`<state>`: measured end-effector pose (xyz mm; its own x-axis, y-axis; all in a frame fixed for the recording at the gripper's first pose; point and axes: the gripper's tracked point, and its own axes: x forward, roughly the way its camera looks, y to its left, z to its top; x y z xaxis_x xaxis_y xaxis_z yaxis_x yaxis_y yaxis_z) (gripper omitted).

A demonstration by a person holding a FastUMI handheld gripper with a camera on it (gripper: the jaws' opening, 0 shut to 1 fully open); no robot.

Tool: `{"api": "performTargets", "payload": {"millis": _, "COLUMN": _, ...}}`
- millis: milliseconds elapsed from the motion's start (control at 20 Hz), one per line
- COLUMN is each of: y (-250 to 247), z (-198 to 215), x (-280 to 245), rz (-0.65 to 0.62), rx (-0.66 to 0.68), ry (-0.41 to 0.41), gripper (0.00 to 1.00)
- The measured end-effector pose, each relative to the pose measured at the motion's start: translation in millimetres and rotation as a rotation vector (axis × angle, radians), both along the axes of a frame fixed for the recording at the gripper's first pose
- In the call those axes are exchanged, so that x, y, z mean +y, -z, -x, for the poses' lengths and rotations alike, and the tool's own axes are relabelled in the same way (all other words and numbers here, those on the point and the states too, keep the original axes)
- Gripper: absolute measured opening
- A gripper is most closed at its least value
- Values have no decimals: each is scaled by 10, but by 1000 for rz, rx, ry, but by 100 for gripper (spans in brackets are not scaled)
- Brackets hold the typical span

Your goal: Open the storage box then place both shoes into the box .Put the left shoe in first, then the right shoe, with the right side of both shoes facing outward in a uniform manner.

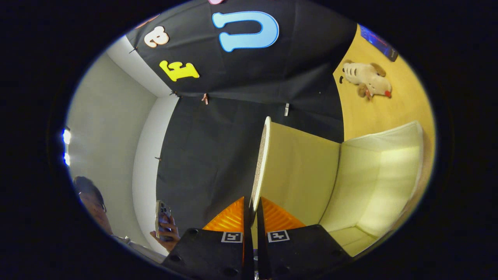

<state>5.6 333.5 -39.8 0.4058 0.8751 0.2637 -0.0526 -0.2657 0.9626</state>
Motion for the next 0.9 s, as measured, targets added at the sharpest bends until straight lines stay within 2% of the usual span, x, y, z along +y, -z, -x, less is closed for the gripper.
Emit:
{"api": "performTargets", "payload": {"millis": 500, "y": -257, "z": -177, "x": 1052, "rz": 121, "rx": -9, "ry": -66, "gripper": 9}}
{"api": "performTargets", "payload": {"millis": 550, "y": -277, "z": -144, "x": 1106, "rz": 111, "rx": -12, "ry": -78, "gripper": 15}}
{"api": "performTargets", "payload": {"millis": 650, "y": -251, "z": -111, "x": 1155, "rz": 134, "rx": -24, "ry": -81, "gripper": 55}}
{"api": "performTargets", "payload": {"millis": 700, "y": -223, "z": -111, "x": 1184, "rz": 152, "rx": -32, "ry": -78, "gripper": 57}}
{"api": "performTargets", "payload": {"millis": 750, "y": -188, "z": -114, "x": 1180, "rz": 164, "rx": -36, "ry": -75, "gripper": 67}}
{"api": "performTargets", "payload": {"millis": 850, "y": -144, "z": -136, "x": 1143, "rz": 188, "rx": -44, "ry": -61, "gripper": 78}}
{"api": "performTargets", "payload": {"millis": 900, "y": -151, "z": -127, "x": 1098, "rz": 189, "rx": -53, "ry": -56, "gripper": 80}}
